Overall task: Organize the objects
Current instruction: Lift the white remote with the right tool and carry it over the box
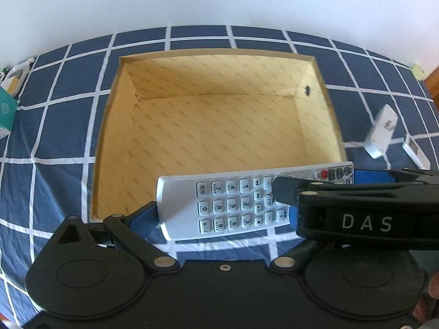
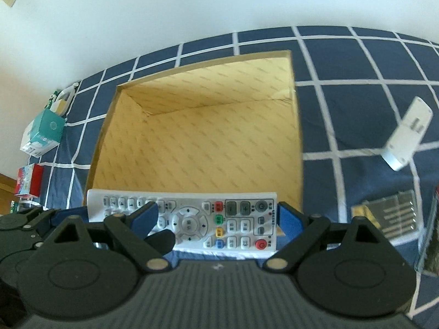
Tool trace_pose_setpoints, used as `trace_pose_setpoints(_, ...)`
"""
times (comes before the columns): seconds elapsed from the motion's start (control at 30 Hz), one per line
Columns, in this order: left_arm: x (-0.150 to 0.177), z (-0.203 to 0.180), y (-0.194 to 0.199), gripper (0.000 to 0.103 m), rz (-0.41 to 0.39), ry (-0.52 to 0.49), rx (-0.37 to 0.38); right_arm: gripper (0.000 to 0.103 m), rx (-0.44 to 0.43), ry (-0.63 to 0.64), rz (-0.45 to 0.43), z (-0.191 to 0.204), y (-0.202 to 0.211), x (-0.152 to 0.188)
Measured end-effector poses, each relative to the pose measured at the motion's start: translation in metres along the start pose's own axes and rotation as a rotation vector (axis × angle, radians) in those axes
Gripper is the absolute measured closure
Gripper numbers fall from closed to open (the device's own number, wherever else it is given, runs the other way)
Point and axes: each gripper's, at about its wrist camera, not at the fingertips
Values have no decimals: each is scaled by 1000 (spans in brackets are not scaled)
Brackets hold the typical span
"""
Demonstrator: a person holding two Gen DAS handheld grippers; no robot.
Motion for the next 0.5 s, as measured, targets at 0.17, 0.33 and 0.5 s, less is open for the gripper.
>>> trace_pose_setpoints(0.17, -17, 14, -15, 4, -3, 12, -5, 11, -5, 15, 8, 12, -21, -17)
trace_pose_setpoints(0.33, -37, 24, -37, 4, 0, 12, 1, 11, -2, 13, 4, 14, -45, -39)
trace_pose_setpoints(0.5, -56, 32, -66, 4, 20, 18, 12, 11, 8, 15, 20, 10, -72, -59)
Point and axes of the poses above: each gripper's, at about its wrist camera, not at the fingertips, and y roughly against the way its jaws point, z to its left, x to its underside, and after that the axes turned 7 degrees about -z, right-handed
